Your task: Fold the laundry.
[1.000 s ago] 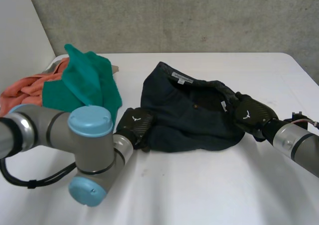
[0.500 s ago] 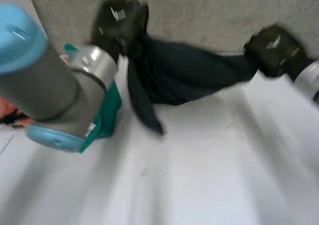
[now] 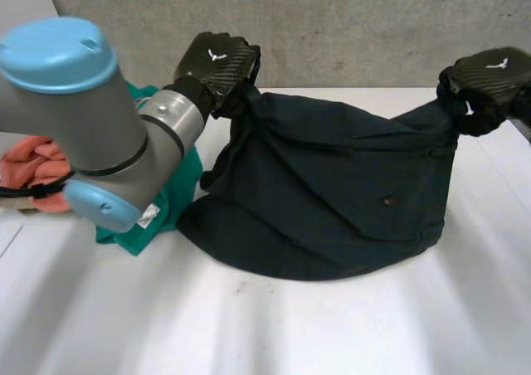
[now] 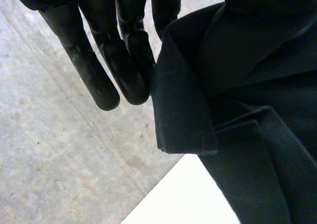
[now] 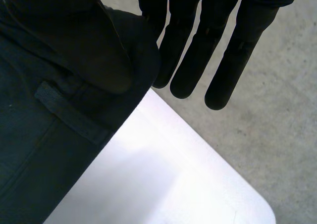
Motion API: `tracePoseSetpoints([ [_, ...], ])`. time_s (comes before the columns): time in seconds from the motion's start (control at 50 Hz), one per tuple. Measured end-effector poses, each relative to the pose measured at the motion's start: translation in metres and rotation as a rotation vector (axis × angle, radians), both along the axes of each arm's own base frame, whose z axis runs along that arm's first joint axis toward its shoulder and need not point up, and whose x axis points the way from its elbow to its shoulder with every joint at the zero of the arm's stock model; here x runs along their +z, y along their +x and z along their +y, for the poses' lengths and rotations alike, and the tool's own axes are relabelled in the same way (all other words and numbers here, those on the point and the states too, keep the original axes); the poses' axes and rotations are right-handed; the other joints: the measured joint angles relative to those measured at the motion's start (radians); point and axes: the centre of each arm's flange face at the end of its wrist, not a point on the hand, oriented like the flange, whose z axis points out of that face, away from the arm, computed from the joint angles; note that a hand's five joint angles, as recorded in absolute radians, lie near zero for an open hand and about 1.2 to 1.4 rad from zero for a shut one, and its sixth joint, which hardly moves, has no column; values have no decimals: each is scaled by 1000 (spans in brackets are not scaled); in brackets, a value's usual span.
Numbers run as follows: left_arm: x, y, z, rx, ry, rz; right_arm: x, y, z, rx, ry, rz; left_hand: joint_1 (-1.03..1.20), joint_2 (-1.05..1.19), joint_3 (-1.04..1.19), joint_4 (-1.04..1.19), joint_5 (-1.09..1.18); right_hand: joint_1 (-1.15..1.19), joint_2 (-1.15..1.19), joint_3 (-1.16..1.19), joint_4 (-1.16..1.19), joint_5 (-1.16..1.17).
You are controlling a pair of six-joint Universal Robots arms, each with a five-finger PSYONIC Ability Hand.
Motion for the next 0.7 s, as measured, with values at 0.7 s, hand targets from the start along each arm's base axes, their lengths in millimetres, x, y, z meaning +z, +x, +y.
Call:
tracePoseSetpoints([
  [0.7,-48,9,-36,-33,-81,111,-59,60,-59,-59,-222,-185,0,5,4,0,0,0,2,3,1,4],
])
